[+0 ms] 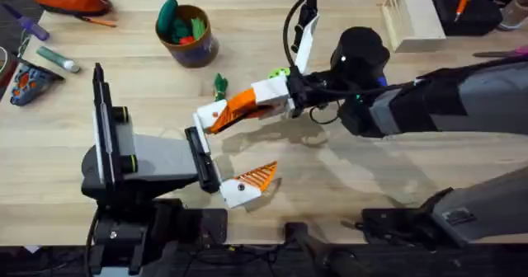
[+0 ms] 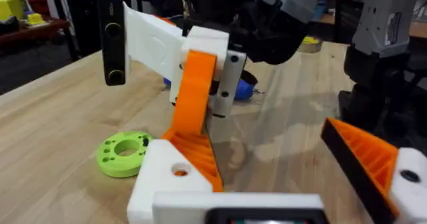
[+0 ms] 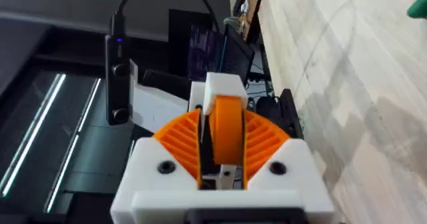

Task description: Pick up the gripper from the table and insert it into the empty holder that is missing its gripper. Then pick up a screw, insert it into the mounting hole, and use the screwdriver to tighten it. Finally, clean up the table by picking up the vegetable and placing it into the bucket.

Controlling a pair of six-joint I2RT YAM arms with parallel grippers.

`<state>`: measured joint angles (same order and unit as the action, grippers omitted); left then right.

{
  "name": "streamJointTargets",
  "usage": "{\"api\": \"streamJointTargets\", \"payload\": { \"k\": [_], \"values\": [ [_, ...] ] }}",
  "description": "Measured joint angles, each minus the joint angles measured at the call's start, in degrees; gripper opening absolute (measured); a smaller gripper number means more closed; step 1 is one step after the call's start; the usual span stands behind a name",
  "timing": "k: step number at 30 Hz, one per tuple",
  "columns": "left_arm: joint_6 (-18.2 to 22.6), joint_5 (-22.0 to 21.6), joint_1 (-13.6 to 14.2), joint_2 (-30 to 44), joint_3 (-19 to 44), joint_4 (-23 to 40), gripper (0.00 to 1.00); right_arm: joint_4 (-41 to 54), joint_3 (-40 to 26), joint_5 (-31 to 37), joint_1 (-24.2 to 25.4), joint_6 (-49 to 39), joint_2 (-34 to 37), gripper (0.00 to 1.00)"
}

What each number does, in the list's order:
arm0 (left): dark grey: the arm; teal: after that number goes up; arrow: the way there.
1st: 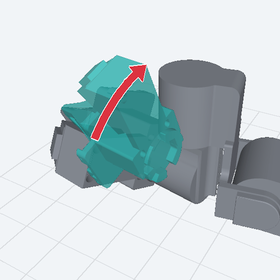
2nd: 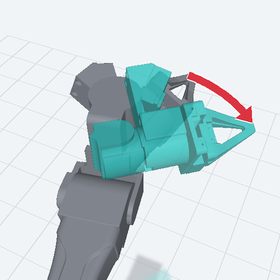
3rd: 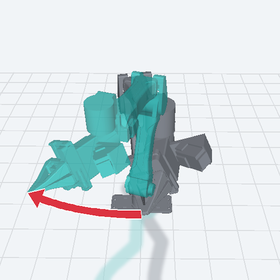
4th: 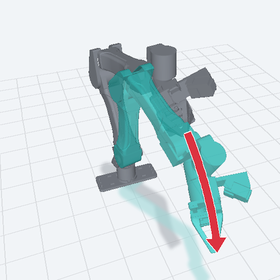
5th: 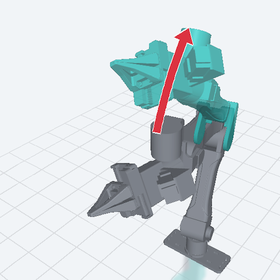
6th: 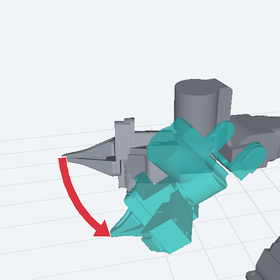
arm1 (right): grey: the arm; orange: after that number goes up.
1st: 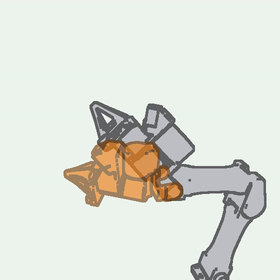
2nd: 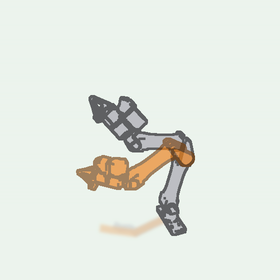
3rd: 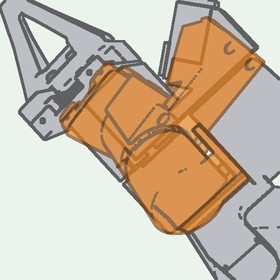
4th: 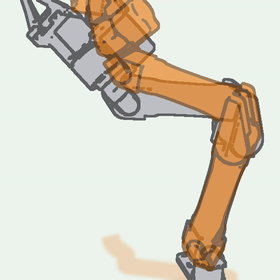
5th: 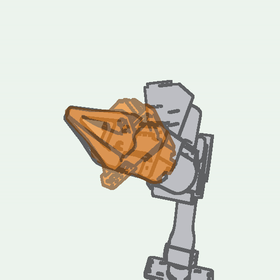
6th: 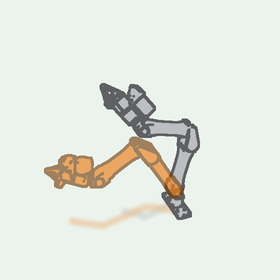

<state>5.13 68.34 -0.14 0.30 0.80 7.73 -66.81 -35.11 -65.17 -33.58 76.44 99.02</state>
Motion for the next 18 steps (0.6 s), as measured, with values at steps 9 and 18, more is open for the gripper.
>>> {"api": "streamJointTargets", "payload": {
  "k": [9, 18],
  "values": [
    [0.0, 0.0, 0.0, 0.0, 0.0, 0.0, 0.999, 0.3, 0.0, 0.4, 0.0, -0.2, 0.0, 0.017],
    [0.0, 0.0, 0.0, 0.0, 0.0, 0.0, 0.999, 0.3, 0.0, 0.7, -0.2, -0.2, 0.0, 0.016]
  ]
}}
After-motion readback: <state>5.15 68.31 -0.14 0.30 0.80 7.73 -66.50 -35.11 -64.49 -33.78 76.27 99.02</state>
